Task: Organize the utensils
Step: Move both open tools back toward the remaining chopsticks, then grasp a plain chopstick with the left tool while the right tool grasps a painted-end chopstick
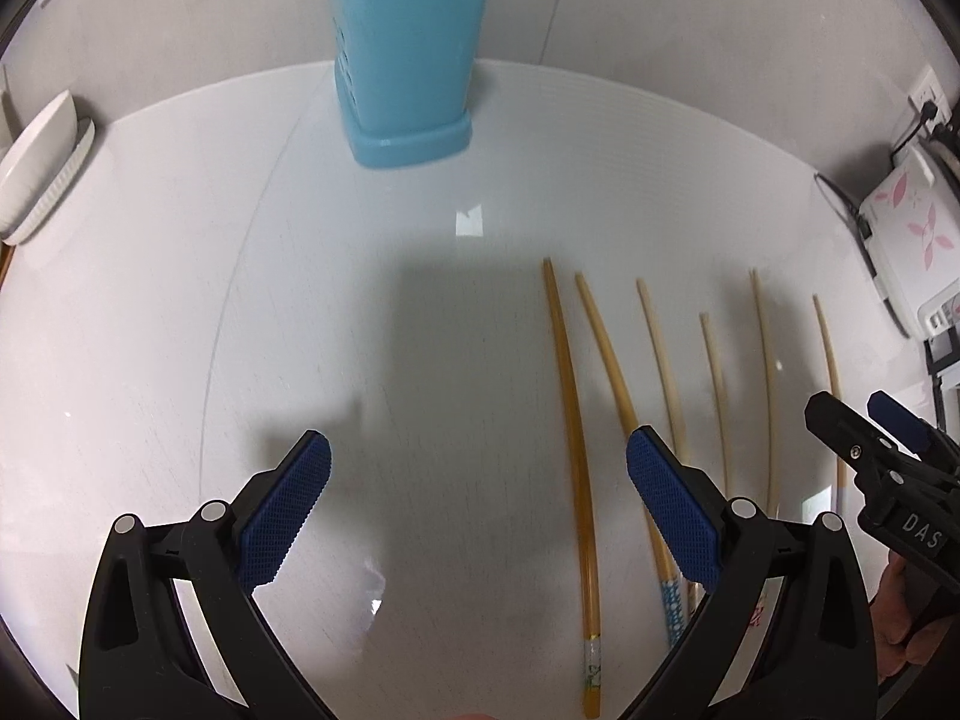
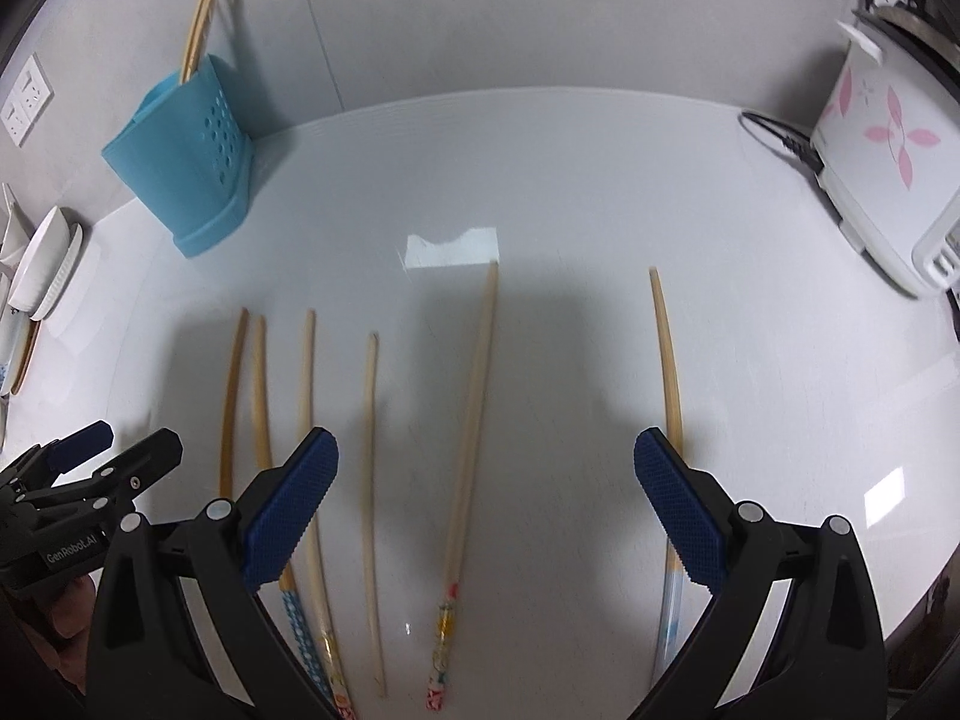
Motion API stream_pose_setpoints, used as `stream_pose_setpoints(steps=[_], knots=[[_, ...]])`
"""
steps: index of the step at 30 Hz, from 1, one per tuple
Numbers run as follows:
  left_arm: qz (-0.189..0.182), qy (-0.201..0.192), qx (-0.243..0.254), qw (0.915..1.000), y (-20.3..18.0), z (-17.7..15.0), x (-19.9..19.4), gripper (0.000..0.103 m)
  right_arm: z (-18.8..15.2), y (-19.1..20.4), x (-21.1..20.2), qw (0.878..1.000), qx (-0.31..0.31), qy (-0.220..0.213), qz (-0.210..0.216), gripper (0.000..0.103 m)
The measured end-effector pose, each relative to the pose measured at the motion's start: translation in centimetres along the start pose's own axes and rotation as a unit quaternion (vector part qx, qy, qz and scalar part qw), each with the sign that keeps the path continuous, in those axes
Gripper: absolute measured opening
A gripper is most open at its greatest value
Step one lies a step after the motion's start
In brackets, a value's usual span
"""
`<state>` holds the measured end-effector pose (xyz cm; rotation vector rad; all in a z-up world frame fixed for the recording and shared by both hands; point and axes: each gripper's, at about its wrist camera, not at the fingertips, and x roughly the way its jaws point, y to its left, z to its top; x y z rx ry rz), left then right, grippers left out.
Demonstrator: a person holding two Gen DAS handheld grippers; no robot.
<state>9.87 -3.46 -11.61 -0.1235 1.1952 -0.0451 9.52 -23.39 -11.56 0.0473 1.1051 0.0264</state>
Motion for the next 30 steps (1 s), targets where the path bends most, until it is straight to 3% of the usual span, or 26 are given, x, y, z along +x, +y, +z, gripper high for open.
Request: stream_pose_setpoints(steps=[15, 21, 24, 30], knots=[[0.034, 0.047, 0.016, 0.9982, -0.8, -2.5, 1.5, 0.096, -2.8, 0.3, 1.5, 0.998, -0.01, 0.068, -0.011, 0.068], [0.059, 0.059, 0.025, 0.9962, -1.3, -2.4, 1.7, 0.092, -3.0, 0.8, 2.1, 0.995, -0.017, 0.094, -0.017, 0.051], [0.058, 0.063, 0.025, 0.996, -1.6, -2.2, 1.7, 0.085, -3.1, 1.1, 2.5, 0.994, -0.019, 0.102, -0.018, 0.045], [0.032, 0.086, 0.021, 0.9955, -2.2, -1.9, 1.2, 0.052, -2.9, 1.7, 2.7, 0.993, -0.023, 0.109, -0.024, 0.028]])
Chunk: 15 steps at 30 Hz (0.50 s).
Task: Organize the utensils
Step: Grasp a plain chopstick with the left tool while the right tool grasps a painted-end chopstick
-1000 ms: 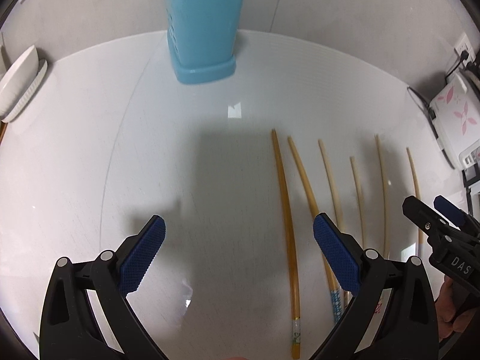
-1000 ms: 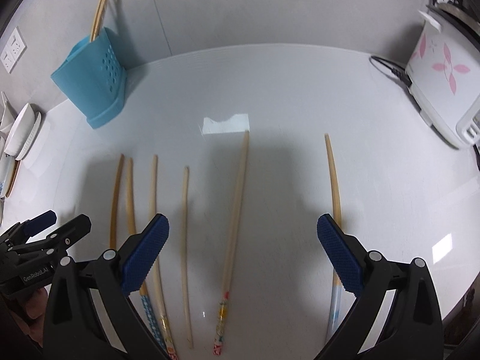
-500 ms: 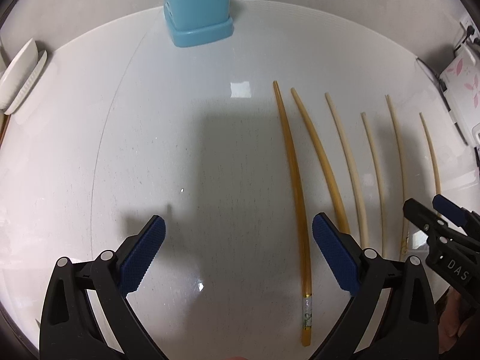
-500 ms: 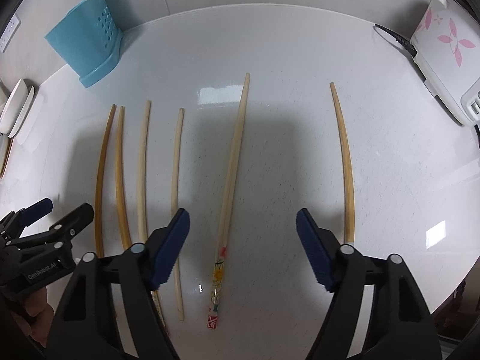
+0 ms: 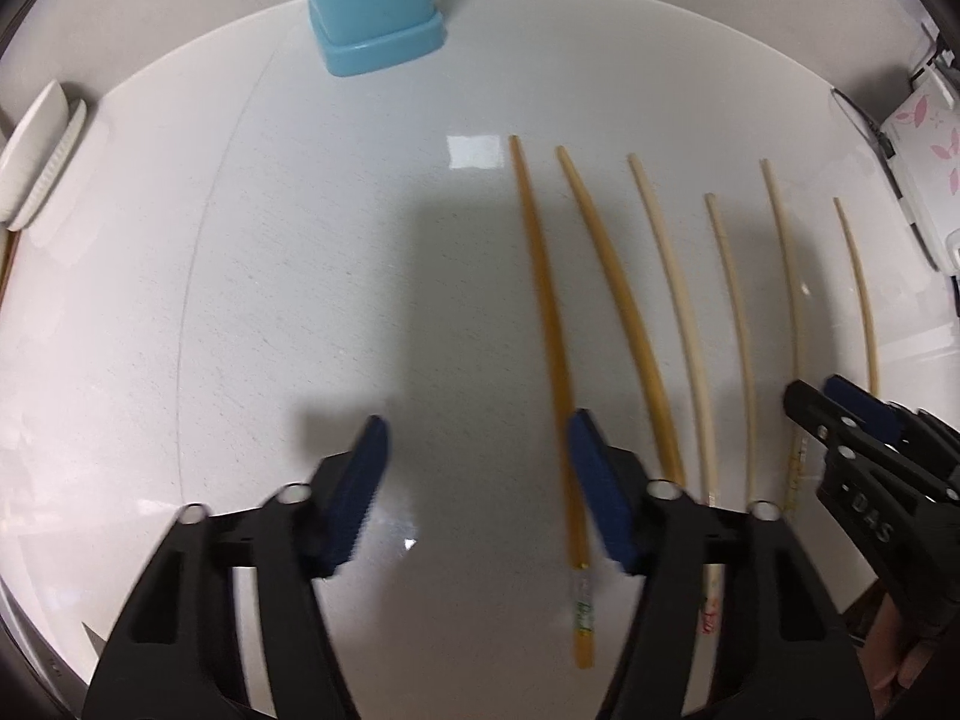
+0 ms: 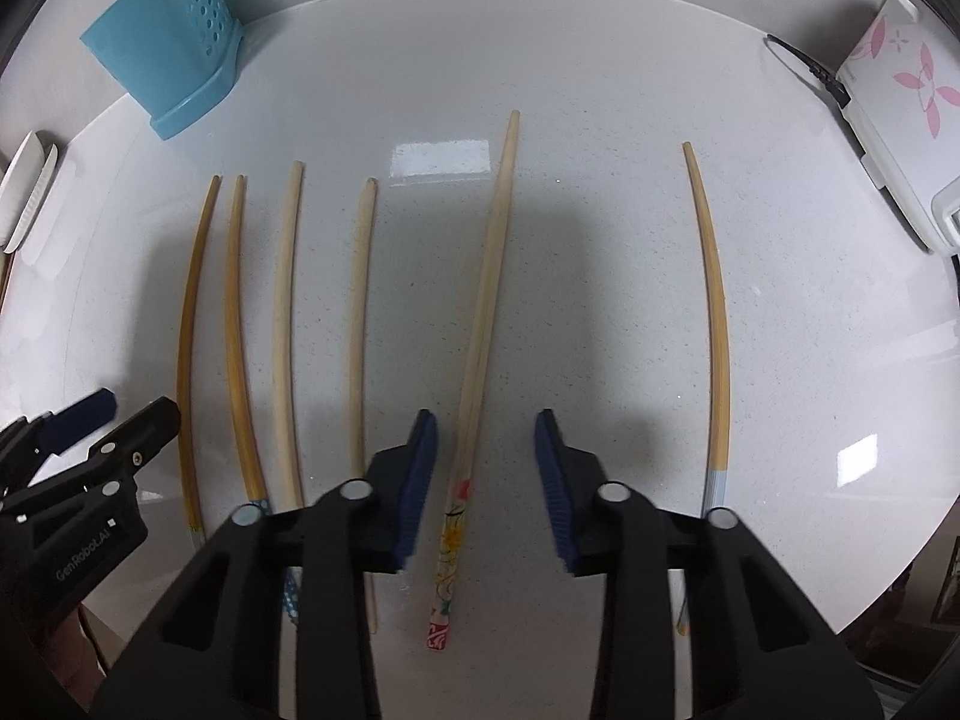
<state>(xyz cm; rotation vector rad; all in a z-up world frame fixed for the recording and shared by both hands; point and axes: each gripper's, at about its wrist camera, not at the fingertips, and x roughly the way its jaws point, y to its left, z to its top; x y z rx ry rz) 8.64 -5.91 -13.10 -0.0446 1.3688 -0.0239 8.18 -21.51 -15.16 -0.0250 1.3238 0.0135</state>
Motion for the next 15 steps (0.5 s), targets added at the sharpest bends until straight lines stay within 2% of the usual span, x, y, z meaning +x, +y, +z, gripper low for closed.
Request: stream_pose_setpoints(steps=[1, 2, 3, 4, 15], knots=[[-0.001, 0.002, -0.002, 1.0, 0.0, 0.0, -0.1, 0.04, 0.1, 0.1, 0.0, 1.0, 0.0, 0.003, 0.0, 0.023], [0.005, 0.011, -0.004, 0.9999, 0.0, 0.0, 0.0, 0.016, 0.0, 0.2, 0.0, 1.0, 0.0, 0.005, 0.0, 0.015], [0.006, 0.022, -0.004, 0.9997, -0.1, -0.3, 0.0, 0.01, 0.1, 0.2, 0.0, 1.0, -0.001, 0.007, 0.001, 0.009], [0.008, 0.015, -0.001, 0.9999, -0.1, -0.3, -0.1, 0.0, 0.2, 0.3, 0.1, 1.0, -0.002, 0.009, 0.0, 0.006], [-0.005, 0.009, -0.007, 0.9999, 0.4, 0.1, -1.2, 0.0, 0.7, 0.3, 0.1, 1.0, -0.002, 0.009, 0.005, 0.006]])
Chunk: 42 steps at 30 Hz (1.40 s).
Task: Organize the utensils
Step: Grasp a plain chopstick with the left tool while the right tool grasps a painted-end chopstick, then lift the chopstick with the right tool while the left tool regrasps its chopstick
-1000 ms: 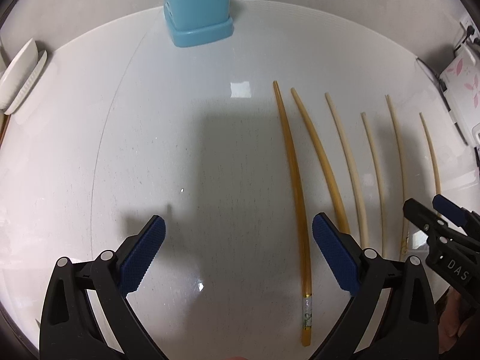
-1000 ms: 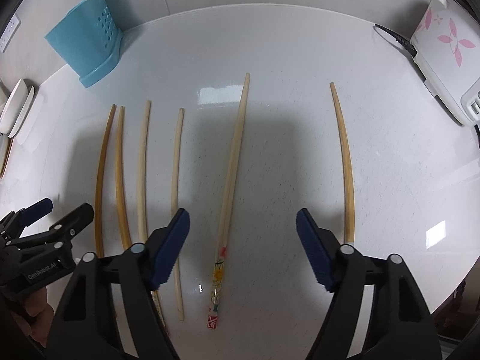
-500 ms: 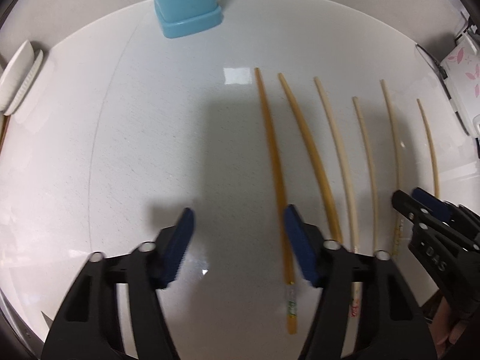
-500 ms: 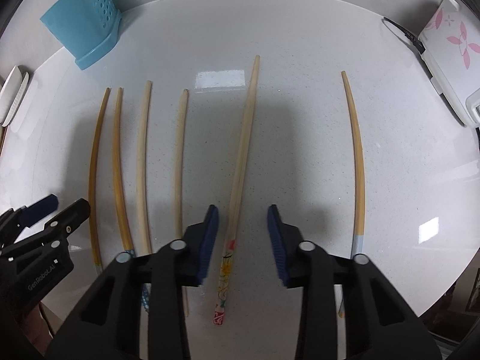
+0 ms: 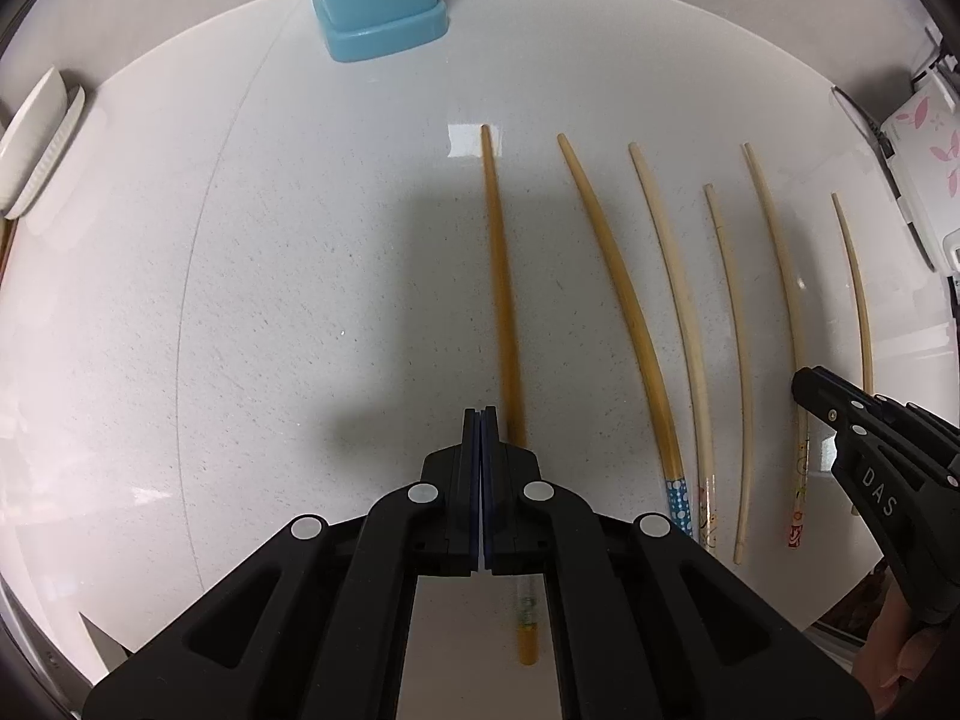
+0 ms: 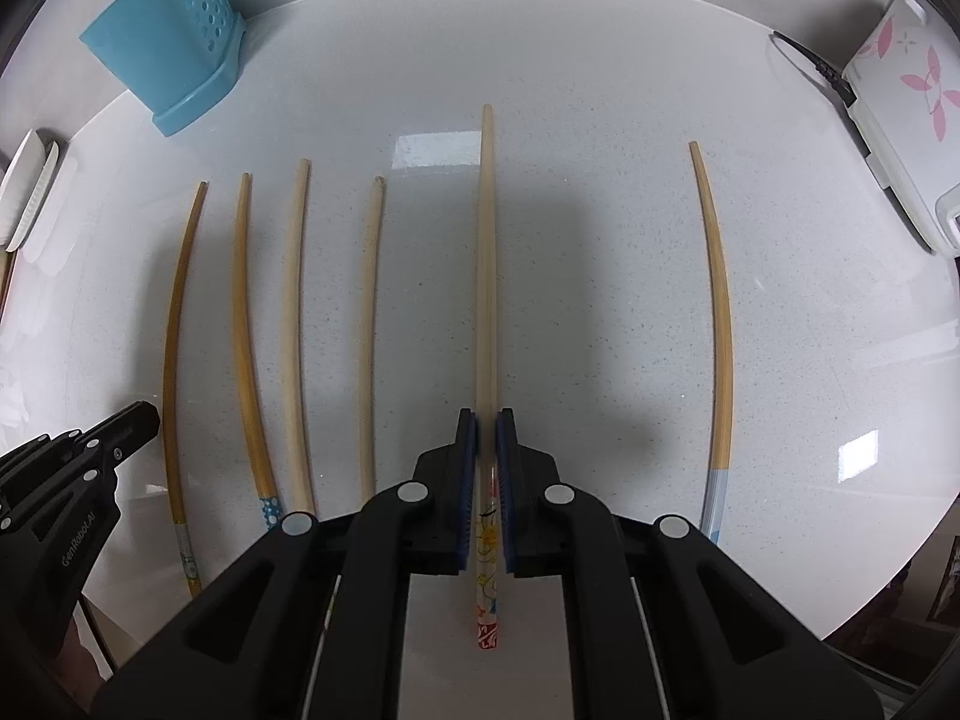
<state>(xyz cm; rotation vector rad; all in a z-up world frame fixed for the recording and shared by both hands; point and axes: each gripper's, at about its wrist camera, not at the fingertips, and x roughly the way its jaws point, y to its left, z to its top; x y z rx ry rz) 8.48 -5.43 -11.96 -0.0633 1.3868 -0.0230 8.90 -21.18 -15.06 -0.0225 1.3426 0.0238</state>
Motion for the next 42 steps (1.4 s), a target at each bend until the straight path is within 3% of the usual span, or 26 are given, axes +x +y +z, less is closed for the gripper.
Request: stream_pose_setpoints(steps=[18, 31, 42], knots=[[-0.011, -0.042, -0.017, 0.9989, 3.3, -2.1, -5.0, 0.0, 0.5, 1.7, -4.6, 0.999, -0.005, -0.049, 0.009, 0.006], [-0.018, -0.128, -0.035, 0.991, 3.7, 0.7, -9.6, 0.0, 3.4, 3.5, -9.4, 0.991, -0.028, -0.124, 0.033, 0.006], [-0.025, -0.176, -0.048, 0.9829, 4.5, 3.0, -13.1, 0.0, 6.2, 5.6, -12.3, 0.983, -0.05, -0.168, 0.055, 0.006]])
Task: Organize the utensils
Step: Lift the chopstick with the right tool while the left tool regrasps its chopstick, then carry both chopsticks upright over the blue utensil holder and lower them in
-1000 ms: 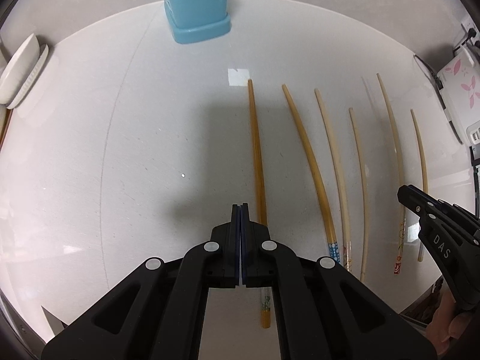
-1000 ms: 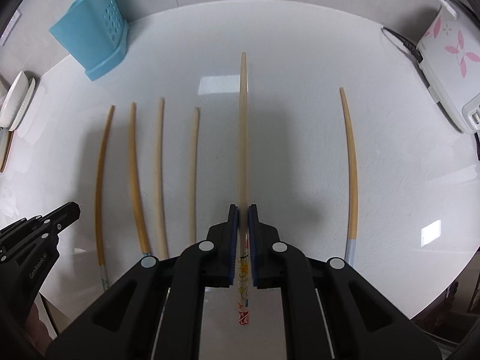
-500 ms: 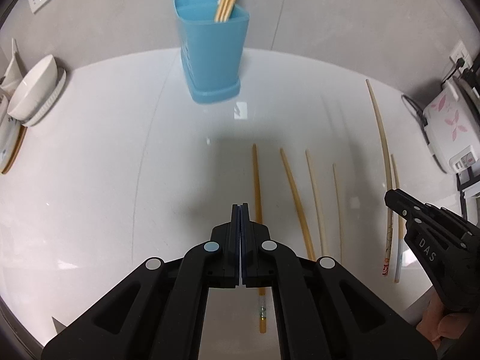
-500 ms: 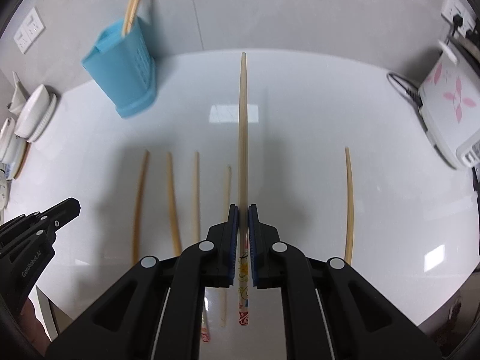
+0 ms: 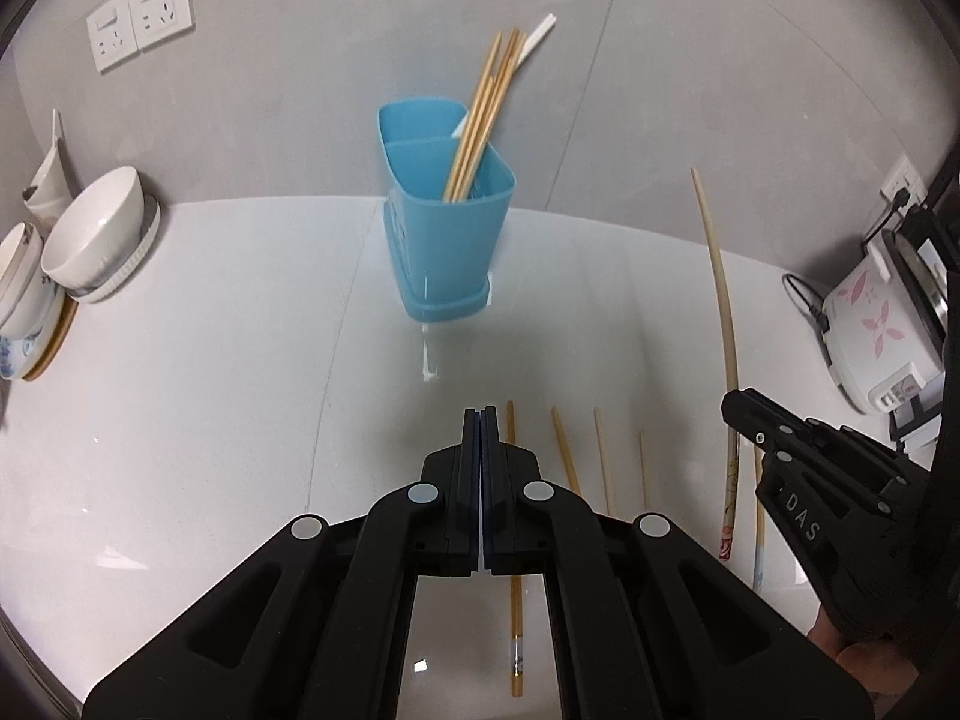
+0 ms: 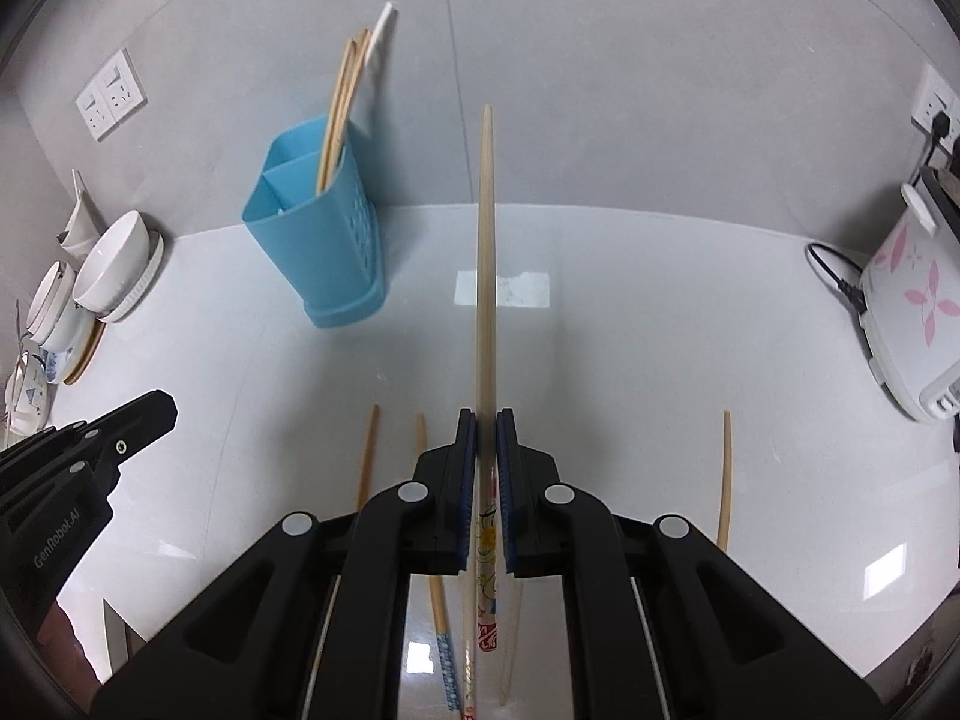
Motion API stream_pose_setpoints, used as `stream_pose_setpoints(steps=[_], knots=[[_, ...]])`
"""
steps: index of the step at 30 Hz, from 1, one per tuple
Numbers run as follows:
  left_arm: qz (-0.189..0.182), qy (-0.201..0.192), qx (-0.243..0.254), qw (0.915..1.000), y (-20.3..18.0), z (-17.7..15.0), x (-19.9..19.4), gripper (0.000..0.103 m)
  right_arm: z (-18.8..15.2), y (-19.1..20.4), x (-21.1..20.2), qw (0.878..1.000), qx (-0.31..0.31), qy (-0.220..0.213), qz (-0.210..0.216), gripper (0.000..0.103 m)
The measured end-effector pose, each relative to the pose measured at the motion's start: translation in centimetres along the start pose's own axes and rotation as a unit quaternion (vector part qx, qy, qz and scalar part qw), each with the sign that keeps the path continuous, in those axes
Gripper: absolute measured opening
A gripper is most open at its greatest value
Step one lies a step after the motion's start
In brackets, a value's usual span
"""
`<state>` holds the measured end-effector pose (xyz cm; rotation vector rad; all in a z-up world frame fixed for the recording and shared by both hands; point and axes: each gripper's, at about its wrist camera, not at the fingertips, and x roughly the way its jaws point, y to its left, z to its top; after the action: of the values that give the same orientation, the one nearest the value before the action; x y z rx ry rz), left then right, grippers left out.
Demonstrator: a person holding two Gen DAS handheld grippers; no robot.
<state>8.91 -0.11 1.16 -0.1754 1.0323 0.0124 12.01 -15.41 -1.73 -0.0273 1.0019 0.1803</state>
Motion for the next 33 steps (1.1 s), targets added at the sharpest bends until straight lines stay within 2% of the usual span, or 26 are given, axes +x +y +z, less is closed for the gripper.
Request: stream_pose_setpoints(steps=[4, 7, 9, 11, 17, 24, 26, 28, 29, 31, 33], knots=[[-0.005, -0.001, 0.004, 1.0, 0.1, 0.8, -0.1, 0.0, 1.1, 0.5, -0.7, 1.0, -0.007, -0.013, 0.003, 0.006], [-0.009, 0.018, 0.011, 0.9997, -0.1, 0.1, 1.2, 0.002, 1.0, 0.6, -1.1, 1.0, -0.01, -0.02, 0.002, 0.006], [-0.002, 0.034, 0.019, 0.9992, -0.4, -1.0, 2.6, 0.012, 0.5, 0.4, -0.8, 1.0, -0.009, -0.016, 0.002, 0.006], [0.005, 0.048, 0.022, 0.9986, -0.6, -2.1, 4.1, 0.029, -0.1, 0.0, -0.4, 1.0, -0.006, -0.007, 0.0, 0.006], [0.005, 0.111, 0.025, 0.9935, -1.2, -5.2, 9.2, 0.037, -1.4, -1.1, 0.9, 1.0, 0.002, 0.016, -0.008, 0.006], [0.018, 0.165, 0.029, 0.9857, -1.8, -7.6, 12.7, 0.036, -2.0, -2.2, 1.2, 1.0, 0.008, 0.026, -0.013, 0.006], [0.025, 0.166, 0.035, 0.9852, -2.0, -7.7, 12.7, 0.035, -2.0, -2.2, 1.2, 1.0, 0.009, 0.026, -0.012, 0.006], [0.028, 0.168, 0.038, 0.9846, -2.2, -7.7, 12.8, 0.028, -2.1, -2.3, 1.2, 1.0, 0.01, 0.026, -0.012, 0.006], [0.031, 0.17, 0.041, 0.9841, -2.3, -7.7, 12.8, 0.018, -2.1, -2.3, 1.1, 1.0, 0.009, 0.026, -0.011, 0.006], [0.036, 0.176, 0.048, 0.9826, -2.6, -7.8, 12.9, 0.007, -2.0, -2.3, 1.1, 1.0, 0.008, 0.025, -0.012, 0.006], [0.035, 0.179, 0.046, 0.9822, -2.5, -7.8, 13.0, 0.006, -2.0, -2.4, 1.1, 1.0, 0.01, 0.025, -0.011, 0.006]])
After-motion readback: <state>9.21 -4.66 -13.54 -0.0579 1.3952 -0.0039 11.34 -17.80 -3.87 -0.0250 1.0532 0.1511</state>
